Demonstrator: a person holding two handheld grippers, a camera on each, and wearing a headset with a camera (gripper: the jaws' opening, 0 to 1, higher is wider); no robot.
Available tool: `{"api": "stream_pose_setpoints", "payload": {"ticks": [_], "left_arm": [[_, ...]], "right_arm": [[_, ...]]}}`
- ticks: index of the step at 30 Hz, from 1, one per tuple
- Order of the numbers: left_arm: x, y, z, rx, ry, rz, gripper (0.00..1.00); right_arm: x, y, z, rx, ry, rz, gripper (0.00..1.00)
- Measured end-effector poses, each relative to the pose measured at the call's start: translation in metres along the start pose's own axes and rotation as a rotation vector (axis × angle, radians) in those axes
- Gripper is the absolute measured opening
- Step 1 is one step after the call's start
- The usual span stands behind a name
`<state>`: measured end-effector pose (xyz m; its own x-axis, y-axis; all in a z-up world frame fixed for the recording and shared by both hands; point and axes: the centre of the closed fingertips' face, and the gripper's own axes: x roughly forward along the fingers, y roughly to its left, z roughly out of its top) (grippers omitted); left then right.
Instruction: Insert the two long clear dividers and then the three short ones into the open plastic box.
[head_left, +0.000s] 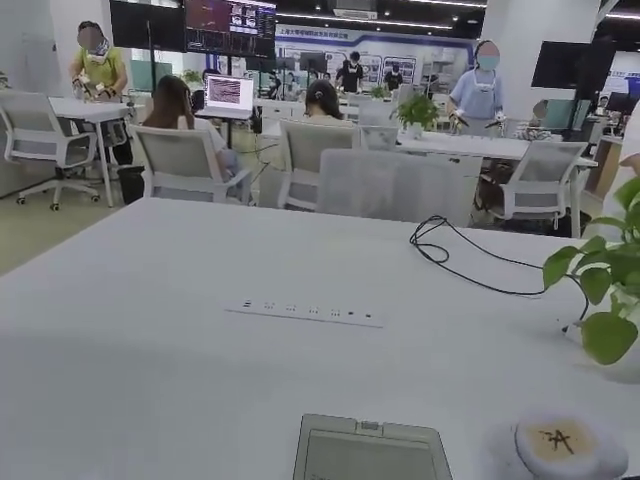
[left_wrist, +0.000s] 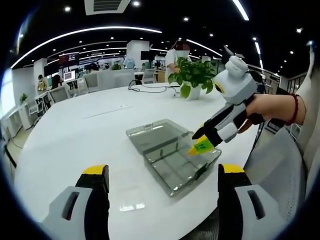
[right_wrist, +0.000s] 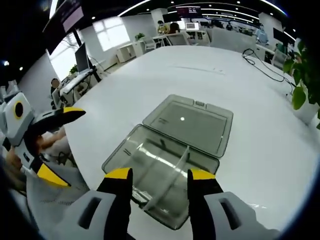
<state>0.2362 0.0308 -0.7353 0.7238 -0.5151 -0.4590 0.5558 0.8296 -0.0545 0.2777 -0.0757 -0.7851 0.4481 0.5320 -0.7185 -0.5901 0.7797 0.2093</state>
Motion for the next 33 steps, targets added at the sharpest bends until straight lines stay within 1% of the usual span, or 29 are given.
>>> {"api": "stream_pose_setpoints", "payload": {"ticks": [3,6,7,11,14,17,22,24,29,31,33], "left_arm": [[-0.002,-0.001,0.000,-0.002,0.002,0.004,0.92],[-0.004,0.000,-0.002,-0.004,0.010,0.009,0.92],[-0.005,0.000,-0.002,-0.003,0.011,0.011,0.92],[-0.008,0.002,-0.004,-0.002,0.018,0.022,0.92],[-0.011,0.003,-0.005,-0.001,0.024,0.030,0.91],[-0.014,0.005,-0.007,-0.002,0.031,0.040,0.91],[-0.017,0.007,-0.011,-0.007,0.045,0.057,0.91],[-0.018,0.008,-0.012,-0.013,0.050,0.062,0.90],[-0.020,0.009,-0.014,-0.018,0.059,0.067,0.89],[-0.020,0.011,-0.015,-0.027,0.068,0.071,0.88],[-0.020,0.013,-0.016,-0.050,0.082,0.070,0.86]], "right_arm": [[-0.005,0.001,-0.002,0.010,-0.003,0.016,0.53],[-0.012,0.003,-0.001,-0.016,-0.039,0.024,0.57],[-0.014,0.003,-0.001,-0.019,-0.044,0.027,0.58],[-0.023,0.007,0.001,-0.040,-0.083,0.049,0.65],[-0.029,0.007,-0.002,-0.052,-0.091,0.056,0.67],[-0.034,0.004,-0.005,-0.069,-0.109,0.056,0.70],[-0.042,0.002,-0.008,-0.076,-0.139,0.067,0.74],[-0.045,0.001,-0.009,-0.089,-0.154,0.071,0.76],[-0.050,0.000,-0.009,-0.095,-0.171,0.073,0.77],[-0.051,-0.002,-0.010,-0.096,-0.172,0.071,0.78],[-0.053,-0.003,-0.011,-0.098,-0.177,0.070,0.78]]}}
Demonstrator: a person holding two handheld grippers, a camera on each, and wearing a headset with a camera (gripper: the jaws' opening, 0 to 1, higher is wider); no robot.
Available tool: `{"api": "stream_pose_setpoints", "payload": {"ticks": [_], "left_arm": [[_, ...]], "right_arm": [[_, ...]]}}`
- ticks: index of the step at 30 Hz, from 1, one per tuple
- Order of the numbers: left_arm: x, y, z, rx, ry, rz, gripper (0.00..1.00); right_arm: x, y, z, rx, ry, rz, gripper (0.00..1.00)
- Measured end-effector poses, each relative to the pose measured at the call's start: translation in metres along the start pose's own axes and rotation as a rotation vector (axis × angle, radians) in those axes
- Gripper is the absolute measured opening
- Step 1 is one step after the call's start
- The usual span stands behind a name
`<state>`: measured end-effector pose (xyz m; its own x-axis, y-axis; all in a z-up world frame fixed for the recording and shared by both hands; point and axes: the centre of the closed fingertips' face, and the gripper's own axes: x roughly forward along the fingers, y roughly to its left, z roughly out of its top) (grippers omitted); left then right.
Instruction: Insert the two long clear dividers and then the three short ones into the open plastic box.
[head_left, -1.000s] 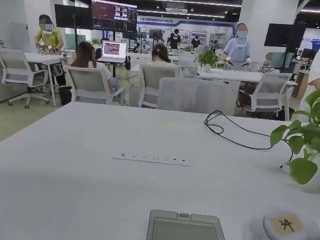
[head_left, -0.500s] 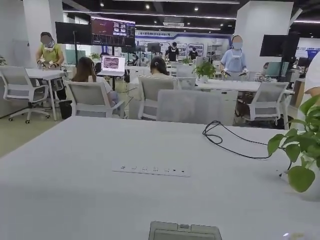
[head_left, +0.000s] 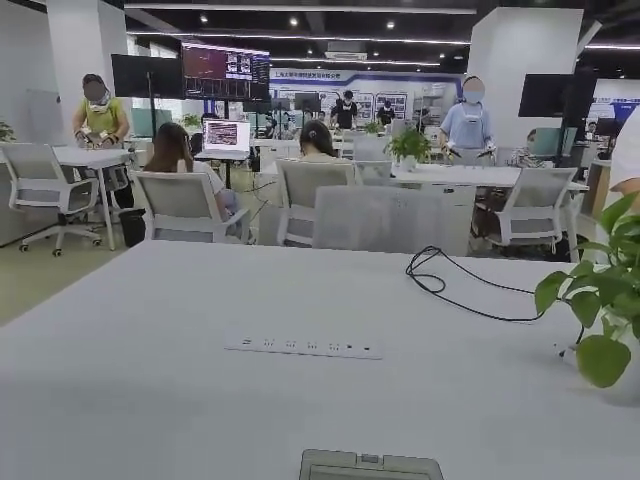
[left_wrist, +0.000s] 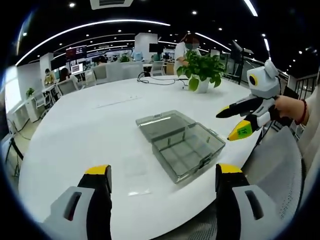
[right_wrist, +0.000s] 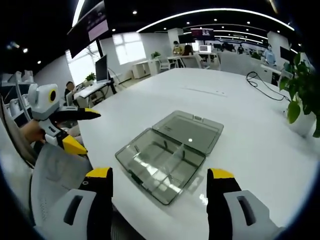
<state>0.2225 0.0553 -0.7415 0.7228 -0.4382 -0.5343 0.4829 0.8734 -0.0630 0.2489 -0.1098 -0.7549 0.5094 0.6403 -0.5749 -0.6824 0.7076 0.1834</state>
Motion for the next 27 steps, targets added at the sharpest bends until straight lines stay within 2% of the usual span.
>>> {"api": "stream_pose_setpoints", "payload": {"ticks": [6,11,13,21,23,24,27], "left_arm": [[0.001,0.013,-0.007,-0.029,0.050,0.027,0.82],[0.005,0.021,-0.014,-0.046,0.095,0.051,0.75],[0.007,0.025,-0.018,-0.053,0.123,0.063,0.70],[0.018,0.036,-0.029,-0.056,0.185,0.081,0.62],[0.022,0.039,-0.032,-0.078,0.207,0.081,0.60],[0.025,0.039,-0.035,-0.112,0.219,0.076,0.59],[0.032,0.043,-0.037,-0.136,0.226,0.065,0.57]], "right_arm": [[-0.003,0.002,-0.001,-0.025,-0.007,0.008,0.78],[-0.002,0.001,-0.005,-0.051,0.004,-0.005,0.78],[-0.002,0.002,-0.005,-0.049,-0.006,-0.003,0.78],[-0.002,0.009,0.000,-0.068,-0.050,0.022,0.78],[-0.002,0.010,0.001,-0.076,-0.059,0.025,0.79],[-0.002,0.011,0.001,-0.078,-0.062,0.026,0.79],[-0.001,0.010,0.000,-0.078,-0.058,0.025,0.79]]}}
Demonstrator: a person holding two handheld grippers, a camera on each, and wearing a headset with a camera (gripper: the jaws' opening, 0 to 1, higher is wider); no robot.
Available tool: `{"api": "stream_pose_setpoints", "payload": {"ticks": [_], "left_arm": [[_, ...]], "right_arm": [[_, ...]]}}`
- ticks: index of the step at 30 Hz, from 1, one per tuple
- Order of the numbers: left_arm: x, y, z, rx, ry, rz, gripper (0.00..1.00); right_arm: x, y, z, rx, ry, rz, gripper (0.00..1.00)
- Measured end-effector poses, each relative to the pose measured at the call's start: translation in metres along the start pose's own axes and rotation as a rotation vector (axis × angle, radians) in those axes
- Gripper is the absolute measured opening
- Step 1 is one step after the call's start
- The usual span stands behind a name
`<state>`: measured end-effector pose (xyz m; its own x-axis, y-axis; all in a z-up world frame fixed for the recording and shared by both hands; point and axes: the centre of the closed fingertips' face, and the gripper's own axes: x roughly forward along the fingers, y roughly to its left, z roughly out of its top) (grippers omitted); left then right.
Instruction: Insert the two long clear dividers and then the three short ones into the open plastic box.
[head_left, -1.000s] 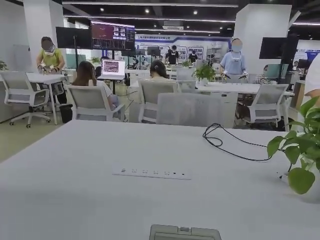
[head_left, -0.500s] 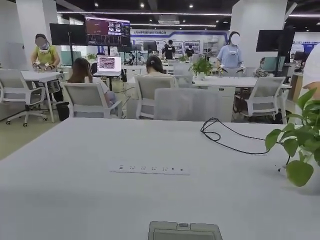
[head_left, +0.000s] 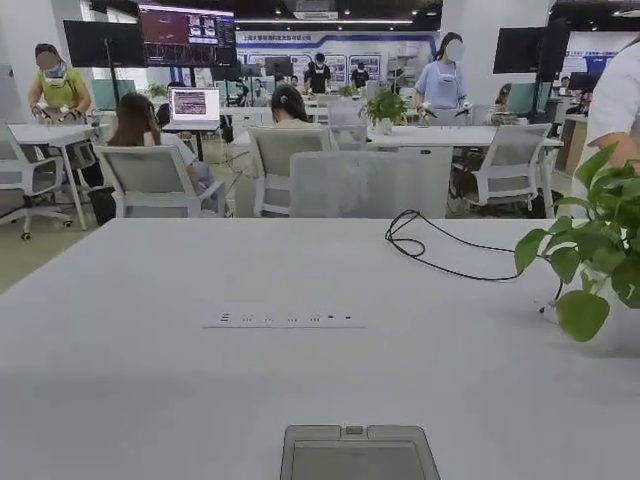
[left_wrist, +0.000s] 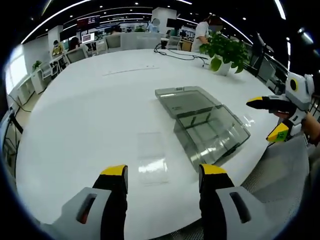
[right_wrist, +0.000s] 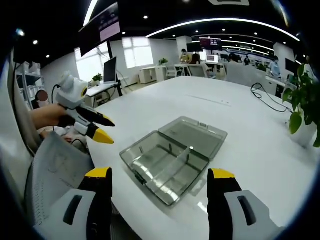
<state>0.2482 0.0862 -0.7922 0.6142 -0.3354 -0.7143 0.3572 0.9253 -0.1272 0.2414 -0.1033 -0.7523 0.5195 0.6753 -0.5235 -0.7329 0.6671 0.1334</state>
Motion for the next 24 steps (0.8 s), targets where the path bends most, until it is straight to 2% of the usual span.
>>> {"api": "stream_pose_setpoints", "payload": {"ticks": [3,8,9,13,17,24], "left_arm": [[0.009,0.003,-0.003,0.017,0.036,0.008,0.55],[0.024,0.005,-0.009,0.025,0.078,0.001,0.52],[0.026,0.005,-0.009,0.023,0.084,0.001,0.51],[0.036,0.007,-0.010,-0.054,0.084,-0.023,0.49],[0.041,0.015,-0.013,-0.029,0.108,0.003,0.47],[0.049,0.019,-0.023,-0.028,0.149,0.015,0.42]], "right_arm": [[0.002,-0.002,-0.004,-0.007,0.019,-0.001,0.78],[0.003,-0.005,-0.004,0.007,0.018,-0.008,0.78],[0.004,-0.006,-0.004,0.010,0.018,-0.008,0.78],[0.004,-0.010,-0.005,0.021,0.021,-0.013,0.78],[0.004,-0.013,-0.006,0.035,0.022,-0.020,0.78],[0.005,-0.019,-0.009,0.062,0.022,-0.034,0.77]]}}
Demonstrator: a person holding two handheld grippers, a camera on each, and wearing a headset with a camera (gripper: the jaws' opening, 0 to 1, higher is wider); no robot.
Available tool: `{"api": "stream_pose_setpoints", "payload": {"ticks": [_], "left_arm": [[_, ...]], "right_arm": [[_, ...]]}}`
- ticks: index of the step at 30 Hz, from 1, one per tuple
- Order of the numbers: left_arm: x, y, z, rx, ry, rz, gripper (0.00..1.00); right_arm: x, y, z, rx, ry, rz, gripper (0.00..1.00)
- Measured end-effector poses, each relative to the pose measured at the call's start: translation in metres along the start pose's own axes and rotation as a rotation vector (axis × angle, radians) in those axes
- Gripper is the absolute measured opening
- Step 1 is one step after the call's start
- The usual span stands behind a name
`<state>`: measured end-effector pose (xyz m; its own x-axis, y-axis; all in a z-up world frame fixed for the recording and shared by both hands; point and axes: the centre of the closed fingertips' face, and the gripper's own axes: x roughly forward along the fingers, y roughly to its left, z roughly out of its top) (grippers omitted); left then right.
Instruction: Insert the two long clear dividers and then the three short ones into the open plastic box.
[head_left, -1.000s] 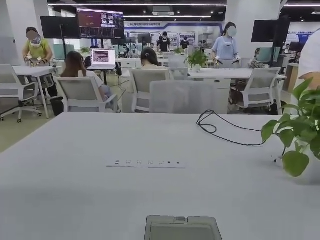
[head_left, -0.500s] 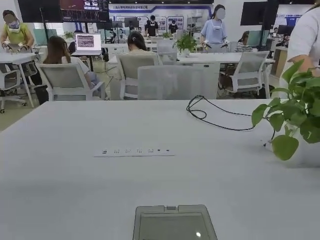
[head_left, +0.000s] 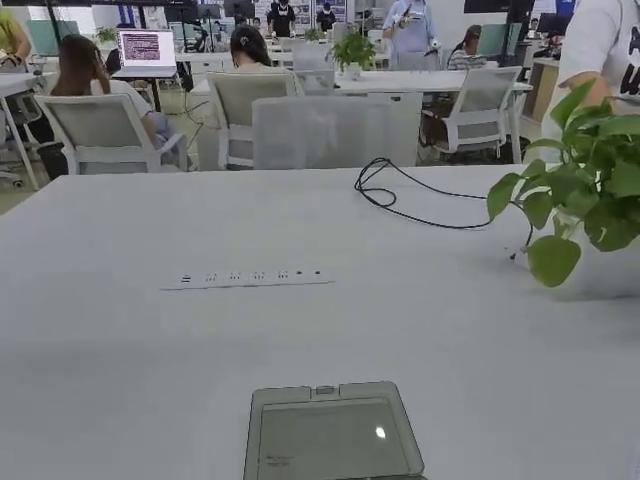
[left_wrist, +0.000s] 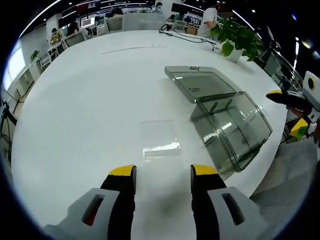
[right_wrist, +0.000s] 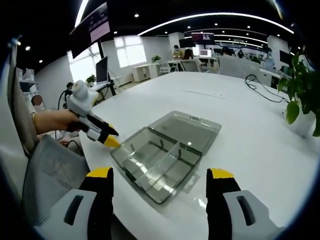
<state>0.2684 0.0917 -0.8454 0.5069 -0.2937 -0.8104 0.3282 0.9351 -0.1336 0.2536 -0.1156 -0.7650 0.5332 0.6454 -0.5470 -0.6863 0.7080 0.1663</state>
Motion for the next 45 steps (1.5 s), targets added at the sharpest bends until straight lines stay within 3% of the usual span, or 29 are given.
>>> {"api": "stream_pose_setpoints", "payload": {"ticks": [1,2,3,15,28,31,34,36,40,42,45], "left_arm": [[0.000,0.000,-0.001,0.006,0.005,0.004,0.41],[0.001,0.002,0.006,0.022,-0.027,0.017,0.40],[0.000,-0.001,0.002,0.021,-0.001,0.008,0.39],[-0.001,-0.002,-0.004,0.152,0.058,0.066,0.34],[0.001,-0.001,-0.004,0.124,0.148,0.081,0.32],[0.001,-0.001,-0.004,0.120,0.147,0.081,0.32],[-0.001,0.000,-0.002,0.078,0.117,0.080,0.31],[-0.001,0.000,-0.004,0.066,0.120,0.075,0.30],[-0.002,0.001,-0.005,0.068,0.112,0.081,0.30],[-0.003,0.000,-0.004,0.059,0.097,0.075,0.30],[-0.007,-0.002,0.004,0.036,0.035,0.069,0.30]], "right_arm": [[0.000,0.000,0.000,0.001,-0.001,-0.001,0.77],[0.000,0.000,0.000,0.002,-0.001,-0.002,0.76],[0.000,-0.001,0.000,0.006,-0.001,-0.004,0.76],[0.002,-0.004,0.005,0.010,-0.011,-0.014,0.75],[0.003,-0.004,0.001,0.013,0.019,-0.028,0.73],[0.003,-0.004,0.002,0.018,0.019,-0.028,0.73],[0.004,-0.004,0.003,0.034,0.017,-0.033,0.73],[0.004,-0.003,0.004,0.048,0.013,-0.033,0.73],[0.005,-0.001,0.008,0.086,0.001,-0.034,0.71],[0.006,-0.002,0.010,0.103,-0.002,-0.041,0.69],[0.006,-0.001,0.016,0.128,-0.016,-0.042,0.66]]}}
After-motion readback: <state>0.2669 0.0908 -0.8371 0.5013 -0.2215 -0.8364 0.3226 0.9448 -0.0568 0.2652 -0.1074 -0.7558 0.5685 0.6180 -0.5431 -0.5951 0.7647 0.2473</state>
